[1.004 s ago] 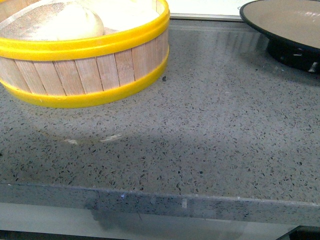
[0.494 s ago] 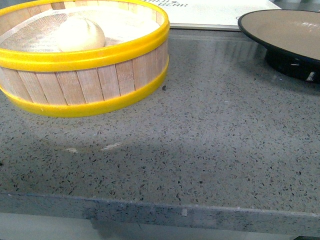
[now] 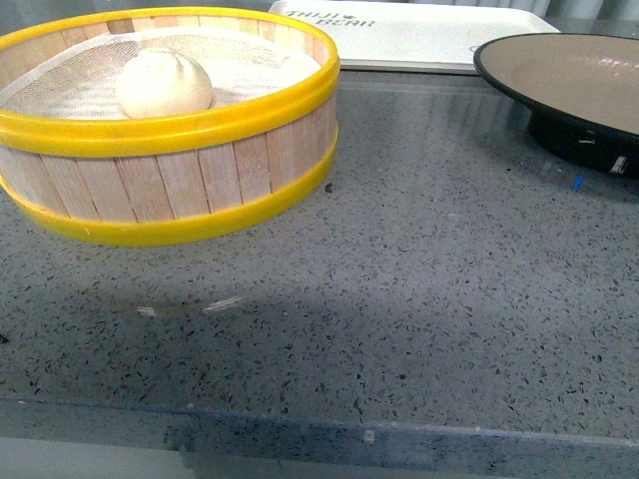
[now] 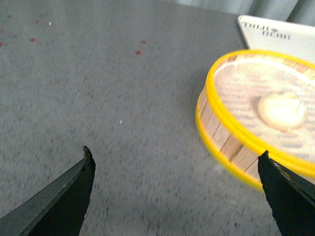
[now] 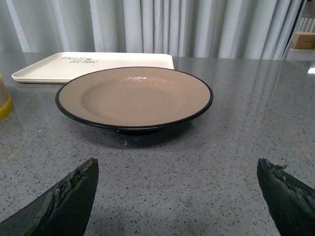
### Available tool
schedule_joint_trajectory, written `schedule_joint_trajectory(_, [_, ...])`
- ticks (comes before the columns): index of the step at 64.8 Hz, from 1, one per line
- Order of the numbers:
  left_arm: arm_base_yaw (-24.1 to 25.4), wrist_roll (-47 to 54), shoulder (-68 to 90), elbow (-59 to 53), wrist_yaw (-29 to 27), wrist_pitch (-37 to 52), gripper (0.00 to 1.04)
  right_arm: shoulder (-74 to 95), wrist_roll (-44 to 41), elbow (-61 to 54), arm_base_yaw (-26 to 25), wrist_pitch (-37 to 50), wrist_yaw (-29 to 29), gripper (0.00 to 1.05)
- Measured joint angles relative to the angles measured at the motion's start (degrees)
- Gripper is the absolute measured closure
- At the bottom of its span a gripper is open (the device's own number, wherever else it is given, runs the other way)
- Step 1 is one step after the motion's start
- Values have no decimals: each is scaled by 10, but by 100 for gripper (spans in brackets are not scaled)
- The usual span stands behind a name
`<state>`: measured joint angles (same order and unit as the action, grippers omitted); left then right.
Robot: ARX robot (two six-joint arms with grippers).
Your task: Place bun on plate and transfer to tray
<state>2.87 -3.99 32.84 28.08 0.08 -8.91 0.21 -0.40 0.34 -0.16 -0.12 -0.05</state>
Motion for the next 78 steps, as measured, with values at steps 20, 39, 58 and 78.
schedule_joint_trajectory(20, [-178,17,280,203,-5,97,7,0,0,0,0,0,0,9])
schedule_joint_trajectory(39, [-252,70,424,317,-7,50,7,0,0,0,0,0,0,9])
schedule_joint_trajectory(58, [-239,110,498,348,-23,8,7,0,0,0,0,0,0,9])
schedule_joint_trajectory(78, [-212,117,528,363,-35,-14,7,0,0,0,0,0,0,9])
